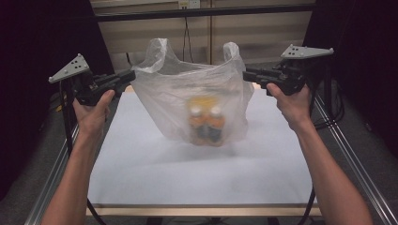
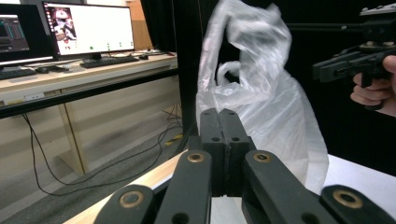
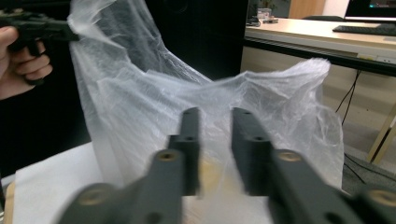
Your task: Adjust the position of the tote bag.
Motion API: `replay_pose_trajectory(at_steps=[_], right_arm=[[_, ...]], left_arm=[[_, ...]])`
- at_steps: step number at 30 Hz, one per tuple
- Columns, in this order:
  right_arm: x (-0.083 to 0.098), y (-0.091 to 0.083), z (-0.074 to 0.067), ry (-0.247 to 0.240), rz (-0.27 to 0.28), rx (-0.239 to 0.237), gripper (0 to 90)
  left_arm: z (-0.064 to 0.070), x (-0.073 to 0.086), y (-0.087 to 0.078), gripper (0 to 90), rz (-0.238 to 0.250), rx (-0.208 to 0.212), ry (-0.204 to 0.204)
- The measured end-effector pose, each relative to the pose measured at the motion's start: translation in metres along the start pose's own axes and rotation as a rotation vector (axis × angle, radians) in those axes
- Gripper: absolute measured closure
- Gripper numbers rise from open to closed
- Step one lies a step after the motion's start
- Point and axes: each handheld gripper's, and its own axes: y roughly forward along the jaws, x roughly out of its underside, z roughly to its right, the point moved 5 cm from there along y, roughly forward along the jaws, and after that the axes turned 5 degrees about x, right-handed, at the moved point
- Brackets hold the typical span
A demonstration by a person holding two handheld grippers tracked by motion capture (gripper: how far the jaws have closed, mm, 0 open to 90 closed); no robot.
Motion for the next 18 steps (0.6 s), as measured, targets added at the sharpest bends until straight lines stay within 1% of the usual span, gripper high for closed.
replay_pose_trajectory(at_steps=[1,3,5,7,10,11,12,13,14,15,16,18], right_arm=[[-0.001,0.003,0.002,0.004,-0.004,0.006,63.0],[-0.002,0.011,0.007,0.018,-0.020,0.021,54.5],[-0.002,0.021,0.013,0.024,-0.036,0.045,47.6],[-0.002,0.034,0.020,0.042,-0.051,0.050,40.5],[-0.003,0.053,0.029,0.043,-0.082,0.085,31.9],[-0.003,0.059,0.031,0.052,-0.092,0.090,29.6],[-0.003,0.064,0.034,0.063,-0.101,0.103,28.2],[-0.002,0.068,0.035,0.067,-0.107,0.108,28.2],[0.000,0.071,0.036,0.074,-0.108,0.102,29.7],[0.001,0.074,0.036,0.083,-0.111,0.091,37.4],[0.003,0.077,0.036,0.079,-0.119,0.089,45.0],[0.006,0.082,0.033,0.079,-0.125,0.053,61.5]], left_arm=[[0.000,0.000,0.000,90.0,-0.001,0.002,0.007],[0.001,-0.001,0.002,90.0,0.001,0.009,0.008],[0.002,-0.001,0.003,90.0,0.003,0.016,0.010],[0.003,-0.002,0.004,90.0,0.004,0.019,0.012],[0.002,-0.001,0.003,90.0,-0.004,0.019,0.013],[0.002,-0.001,0.003,90.0,0.006,0.024,0.009],[0.001,0.000,0.001,90.0,0.002,0.022,0.010],[0.000,0.001,0.001,90.0,0.004,0.022,0.011],[0.000,0.001,0.001,90.0,0.004,0.022,0.011],[-0.002,0.003,-0.001,90.0,0.003,0.020,0.002],[-0.003,0.004,-0.002,90.0,0.002,0.020,-0.001],[-0.004,0.006,-0.003,90.0,0.003,0.020,-0.005]])
